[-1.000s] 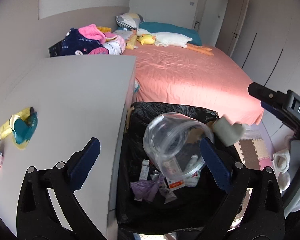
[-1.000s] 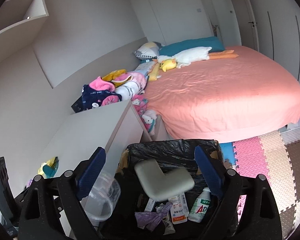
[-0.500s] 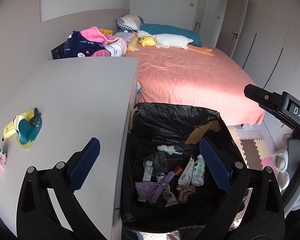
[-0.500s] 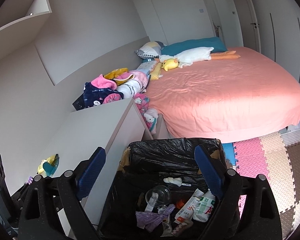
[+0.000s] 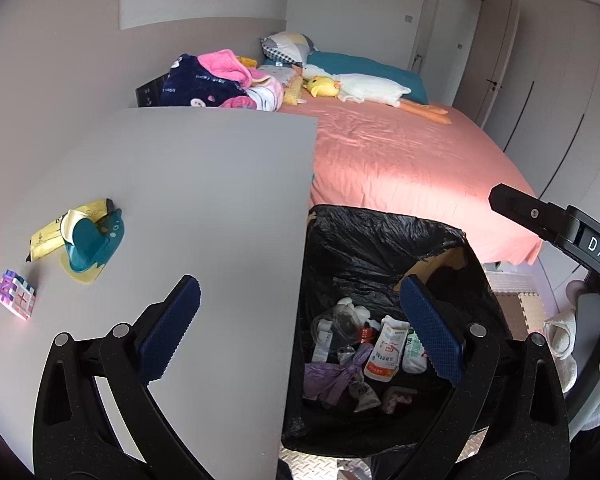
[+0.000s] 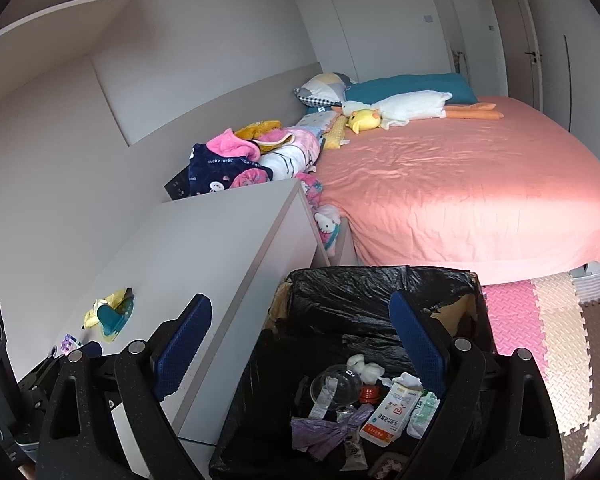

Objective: Collect trash
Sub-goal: 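Move both grippers back over the desk toward the toy cube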

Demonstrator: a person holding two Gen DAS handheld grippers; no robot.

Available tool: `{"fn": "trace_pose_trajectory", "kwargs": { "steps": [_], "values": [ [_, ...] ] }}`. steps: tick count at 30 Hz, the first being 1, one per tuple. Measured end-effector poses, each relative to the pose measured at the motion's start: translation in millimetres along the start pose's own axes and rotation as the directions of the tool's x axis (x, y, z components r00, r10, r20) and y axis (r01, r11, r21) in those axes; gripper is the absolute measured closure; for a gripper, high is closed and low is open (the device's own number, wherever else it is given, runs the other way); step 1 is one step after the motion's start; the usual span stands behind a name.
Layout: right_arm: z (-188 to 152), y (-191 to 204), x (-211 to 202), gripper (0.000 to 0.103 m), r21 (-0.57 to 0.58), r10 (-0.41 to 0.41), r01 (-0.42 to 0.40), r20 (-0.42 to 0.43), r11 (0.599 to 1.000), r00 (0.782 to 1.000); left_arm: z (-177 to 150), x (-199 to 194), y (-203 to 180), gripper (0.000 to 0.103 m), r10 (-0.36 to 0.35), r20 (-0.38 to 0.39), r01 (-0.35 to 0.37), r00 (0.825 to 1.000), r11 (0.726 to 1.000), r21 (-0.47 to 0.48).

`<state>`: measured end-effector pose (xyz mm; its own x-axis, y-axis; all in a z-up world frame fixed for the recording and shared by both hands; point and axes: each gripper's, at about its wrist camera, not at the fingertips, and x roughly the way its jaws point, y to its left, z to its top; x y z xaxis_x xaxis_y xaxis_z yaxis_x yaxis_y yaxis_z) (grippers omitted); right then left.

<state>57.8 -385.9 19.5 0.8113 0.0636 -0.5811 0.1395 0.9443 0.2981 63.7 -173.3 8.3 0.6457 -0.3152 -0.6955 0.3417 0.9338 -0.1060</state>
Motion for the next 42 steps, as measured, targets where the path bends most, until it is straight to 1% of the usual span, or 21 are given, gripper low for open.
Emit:
{"fn": "trace_pose_trajectory", "kwargs": {
  "steps": [4, 16, 26, 31, 42],
  "values": [
    [-5, 18, 8, 0.013, -0.025, 0.012, -0.012, -0.011, 1.000, 1.000, -3, -3, 17, 0.007, 0.020, 0.003, -0.020, 1.000, 1.000, -0.021],
    [-20, 80, 33, 0.013, -0.099, 0.071, -0.077, -0.062, 0.992, 0.996, -17, -19, 78, 0.007, 0.110, 0.009, -0.108, 0.994, 0.990, -0.090],
    [-35, 129, 54, 0.013, -0.153, 0.102, -0.117, -0.106, 0.981, 0.989, -21, -34, 131, 0.007, 0.189, 0.012, -0.186, 0.982, 0.972, -0.145],
    [-40, 147, 62, 0.013, -0.168, 0.112, -0.132, -0.124, 0.977, 0.986, -23, -37, 153, 0.007, 0.205, 0.005, -0.201, 0.979, 0.964, -0.174],
    [-48, 186, 87, 0.013, -0.194, 0.135, -0.169, -0.177, 0.966, 0.975, -28, -37, 201, 0.007, 0.259, -0.019, -0.256, 0.966, 0.942, -0.218]
  ]
}}
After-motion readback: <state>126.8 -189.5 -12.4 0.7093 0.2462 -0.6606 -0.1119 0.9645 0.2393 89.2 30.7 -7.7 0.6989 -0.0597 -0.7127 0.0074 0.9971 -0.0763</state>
